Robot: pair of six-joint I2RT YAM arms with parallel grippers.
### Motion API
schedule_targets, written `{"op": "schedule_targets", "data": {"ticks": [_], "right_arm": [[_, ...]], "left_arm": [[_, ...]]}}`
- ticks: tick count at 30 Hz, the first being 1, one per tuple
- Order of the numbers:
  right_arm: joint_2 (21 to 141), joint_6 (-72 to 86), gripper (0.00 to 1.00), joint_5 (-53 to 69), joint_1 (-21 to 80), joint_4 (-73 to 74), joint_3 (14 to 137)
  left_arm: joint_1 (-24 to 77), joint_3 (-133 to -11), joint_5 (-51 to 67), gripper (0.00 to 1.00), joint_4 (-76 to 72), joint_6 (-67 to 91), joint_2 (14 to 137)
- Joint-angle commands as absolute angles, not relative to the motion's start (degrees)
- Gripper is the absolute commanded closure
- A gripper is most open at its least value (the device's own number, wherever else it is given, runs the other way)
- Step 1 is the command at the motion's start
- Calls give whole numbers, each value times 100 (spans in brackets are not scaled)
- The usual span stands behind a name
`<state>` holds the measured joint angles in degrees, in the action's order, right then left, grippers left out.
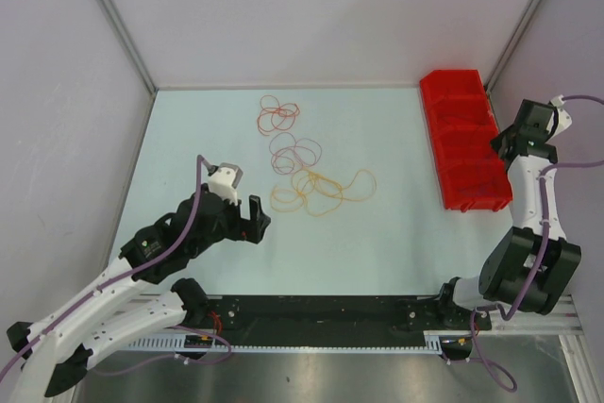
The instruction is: Untangle the cables
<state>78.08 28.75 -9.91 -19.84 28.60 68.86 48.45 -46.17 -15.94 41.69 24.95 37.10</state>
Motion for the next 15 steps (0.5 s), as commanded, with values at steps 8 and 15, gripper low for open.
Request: {"op": "schedule_targets", "data": {"ticks": [8, 15], "right_arm": [[8209, 3261, 100, -1010, -2048, 1978, 6346], [8244, 3305, 100, -1055, -2162, 1995, 5942]], "left_arm": [[4834, -4614, -1758, 0, 4131, 2514, 3656], [4825, -4614, -1767, 0, 4140, 2514, 3647]]}}
